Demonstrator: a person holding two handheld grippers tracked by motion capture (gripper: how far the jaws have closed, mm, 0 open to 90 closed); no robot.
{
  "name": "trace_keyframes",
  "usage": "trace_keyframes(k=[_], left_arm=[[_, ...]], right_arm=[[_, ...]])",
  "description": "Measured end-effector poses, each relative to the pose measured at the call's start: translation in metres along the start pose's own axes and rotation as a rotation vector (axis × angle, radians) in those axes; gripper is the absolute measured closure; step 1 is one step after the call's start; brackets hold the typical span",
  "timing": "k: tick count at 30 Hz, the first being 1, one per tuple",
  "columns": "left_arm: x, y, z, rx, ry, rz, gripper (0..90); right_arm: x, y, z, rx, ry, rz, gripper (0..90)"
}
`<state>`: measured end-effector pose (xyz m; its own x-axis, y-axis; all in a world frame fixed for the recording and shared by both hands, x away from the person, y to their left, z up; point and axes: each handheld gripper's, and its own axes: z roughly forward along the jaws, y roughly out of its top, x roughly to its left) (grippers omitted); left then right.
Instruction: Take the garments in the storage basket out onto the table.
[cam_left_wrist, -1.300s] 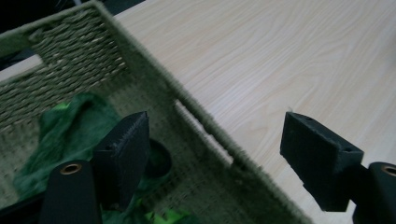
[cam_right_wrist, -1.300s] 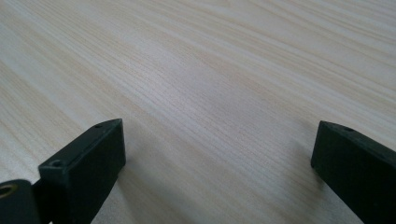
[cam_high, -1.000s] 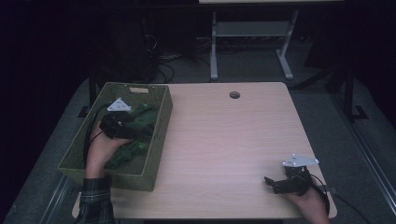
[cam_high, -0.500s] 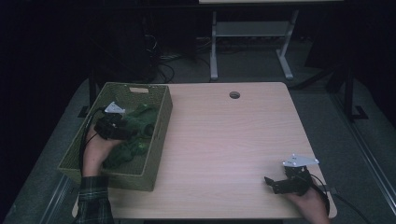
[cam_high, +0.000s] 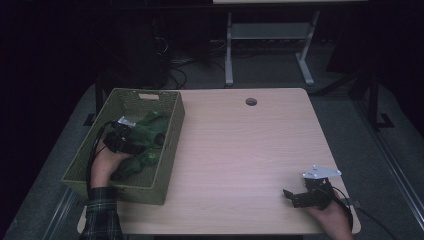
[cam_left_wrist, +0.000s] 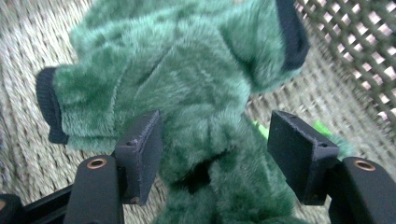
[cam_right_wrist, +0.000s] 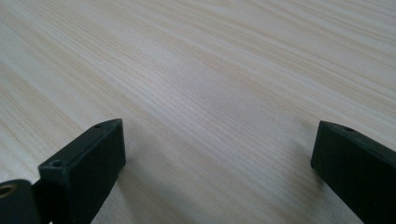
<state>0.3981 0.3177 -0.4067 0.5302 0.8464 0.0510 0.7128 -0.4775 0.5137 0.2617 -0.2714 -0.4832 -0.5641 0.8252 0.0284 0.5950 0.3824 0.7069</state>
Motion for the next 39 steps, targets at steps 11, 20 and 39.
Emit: trace_keyframes(k=[11, 20, 39], left_arm=[[0.000, -0.003, 0.009, 0.100, -0.022, -0.020, 50.1], [0.002, -0.001, 0.002, 0.114, -0.058, -0.092, 76.5], [0.003, 0.002, -0.034, -0.120, -0.158, -0.126, 78.0]], right_arm=[[0.000, 0.000, 0.000, 0.000, 0.001, 0.001, 2.5], [0.000, 0.000, 0.000, 0.000, 0.000, 0.000, 2.5], [0.000, 0.000, 0.000, 0.000, 0.000, 0.000, 2.5]])
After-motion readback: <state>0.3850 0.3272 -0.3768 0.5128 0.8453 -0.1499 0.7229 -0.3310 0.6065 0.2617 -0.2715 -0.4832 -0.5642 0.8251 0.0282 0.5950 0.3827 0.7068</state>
